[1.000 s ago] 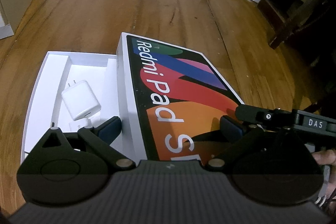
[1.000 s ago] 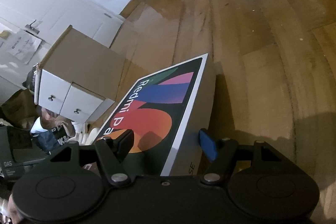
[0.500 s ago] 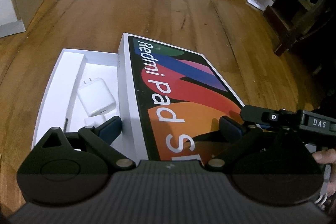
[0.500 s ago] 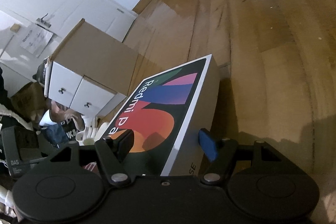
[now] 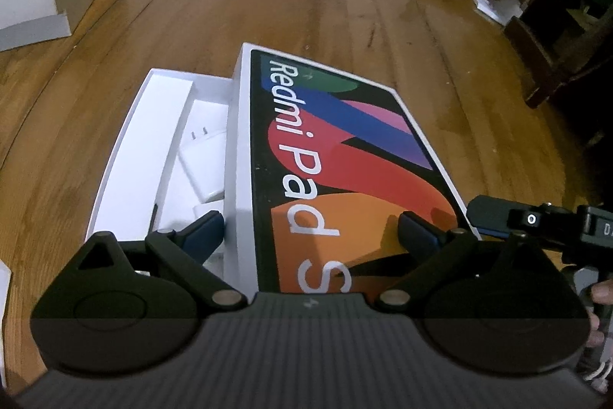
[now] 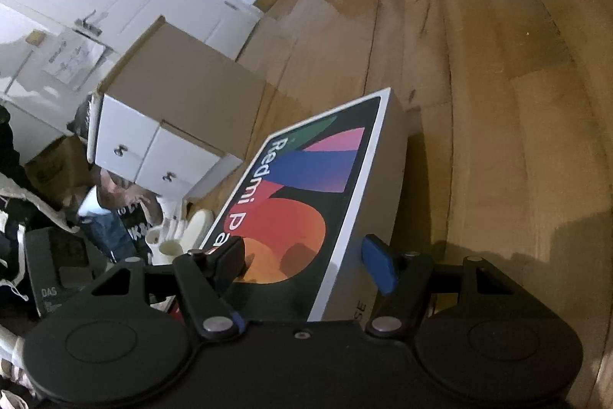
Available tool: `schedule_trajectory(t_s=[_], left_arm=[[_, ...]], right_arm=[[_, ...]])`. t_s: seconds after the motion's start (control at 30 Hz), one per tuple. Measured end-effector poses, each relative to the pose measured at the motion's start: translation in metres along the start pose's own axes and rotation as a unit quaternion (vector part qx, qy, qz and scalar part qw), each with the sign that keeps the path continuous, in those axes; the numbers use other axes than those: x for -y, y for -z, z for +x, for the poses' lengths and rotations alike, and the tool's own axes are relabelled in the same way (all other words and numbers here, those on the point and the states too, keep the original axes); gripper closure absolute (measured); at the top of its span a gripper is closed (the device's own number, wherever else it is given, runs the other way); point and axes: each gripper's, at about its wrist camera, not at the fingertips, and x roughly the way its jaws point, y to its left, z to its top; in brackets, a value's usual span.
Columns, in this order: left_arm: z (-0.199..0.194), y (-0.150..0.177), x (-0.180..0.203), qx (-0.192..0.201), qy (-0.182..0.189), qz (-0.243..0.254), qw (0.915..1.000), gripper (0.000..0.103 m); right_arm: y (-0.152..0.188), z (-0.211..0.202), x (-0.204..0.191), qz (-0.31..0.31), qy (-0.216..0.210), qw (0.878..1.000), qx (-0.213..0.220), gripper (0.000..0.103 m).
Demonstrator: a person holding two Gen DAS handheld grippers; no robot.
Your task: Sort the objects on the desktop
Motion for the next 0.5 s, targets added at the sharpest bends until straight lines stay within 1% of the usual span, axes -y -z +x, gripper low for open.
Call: schedule_trajectory(t_s=[0.17,0.33,0.5], left_arm=[[0.007,0.002,-0.007,-0.007,-0.008,-0.009,0.9999,0.005],[0.012,0.004,-0.015,-0.012,-0.019,-0.024,0.9995,0.005],[0.014,0.005,-0.019,-0.013,-0.033,-0.025,0.9991,0.005]], right_arm=[[0.0,0.008,-0.001,-0.004,0.005,1.0,-0.006,0.03],[0.001,0.015,-0.003,-0.01,0.007,1.0,-0.016,0.033],[0.002,0.022,-0.004,-0.012,0.003,1.0,-0.026,0.033]])
